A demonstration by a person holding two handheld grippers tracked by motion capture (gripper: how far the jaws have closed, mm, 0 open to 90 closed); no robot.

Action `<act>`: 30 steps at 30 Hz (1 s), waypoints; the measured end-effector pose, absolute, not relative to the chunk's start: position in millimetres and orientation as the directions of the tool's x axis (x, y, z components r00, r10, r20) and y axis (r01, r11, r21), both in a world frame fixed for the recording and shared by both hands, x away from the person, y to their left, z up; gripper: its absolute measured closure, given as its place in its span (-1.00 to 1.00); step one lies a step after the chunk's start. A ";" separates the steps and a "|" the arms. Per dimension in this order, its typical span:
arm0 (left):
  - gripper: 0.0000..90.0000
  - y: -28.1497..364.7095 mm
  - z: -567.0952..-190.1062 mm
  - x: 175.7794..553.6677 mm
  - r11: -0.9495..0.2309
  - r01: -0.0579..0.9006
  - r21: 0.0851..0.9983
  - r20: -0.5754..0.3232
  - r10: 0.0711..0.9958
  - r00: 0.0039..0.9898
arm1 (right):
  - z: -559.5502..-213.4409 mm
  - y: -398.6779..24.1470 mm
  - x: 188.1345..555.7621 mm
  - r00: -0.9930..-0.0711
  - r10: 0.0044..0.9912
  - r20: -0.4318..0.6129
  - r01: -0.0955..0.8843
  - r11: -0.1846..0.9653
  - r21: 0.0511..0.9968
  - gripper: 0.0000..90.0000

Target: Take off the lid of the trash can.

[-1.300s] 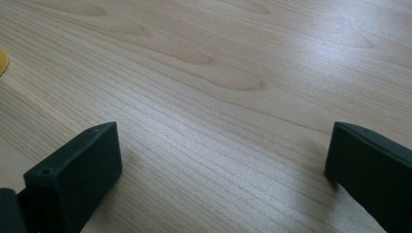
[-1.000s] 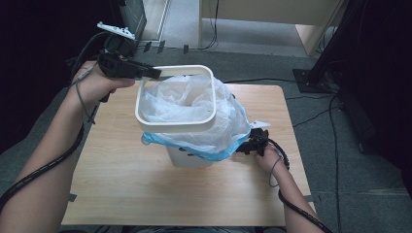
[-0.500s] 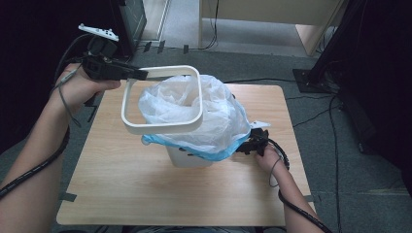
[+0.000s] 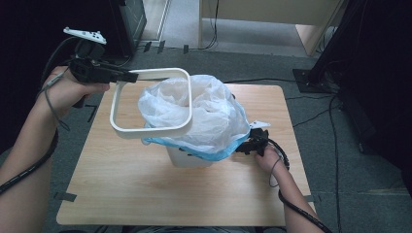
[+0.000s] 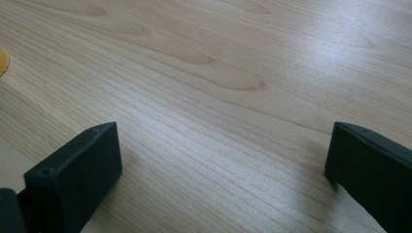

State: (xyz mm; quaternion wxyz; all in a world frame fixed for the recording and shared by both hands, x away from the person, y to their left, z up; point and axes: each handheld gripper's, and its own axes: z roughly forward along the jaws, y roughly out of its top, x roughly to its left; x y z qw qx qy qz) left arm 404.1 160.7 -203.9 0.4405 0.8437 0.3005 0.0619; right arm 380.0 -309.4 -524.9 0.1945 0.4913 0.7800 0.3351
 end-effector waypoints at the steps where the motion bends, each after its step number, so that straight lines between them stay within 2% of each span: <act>1: 0.67 162.3 -203.6 403.6 -0.428 0.453 0.782 -0.160 0.564 0.810 | -524.9 -309.4 380.0 -0.442 0.897 0.026 0.636 0.293 0.714 -1.00; 30: 0.66 200.3 -204.9 391.7 -0.390 0.445 0.806 -0.168 0.571 0.804 | -524.9 -309.3 379.9 -0.440 0.898 0.027 0.637 0.291 0.713 -1.00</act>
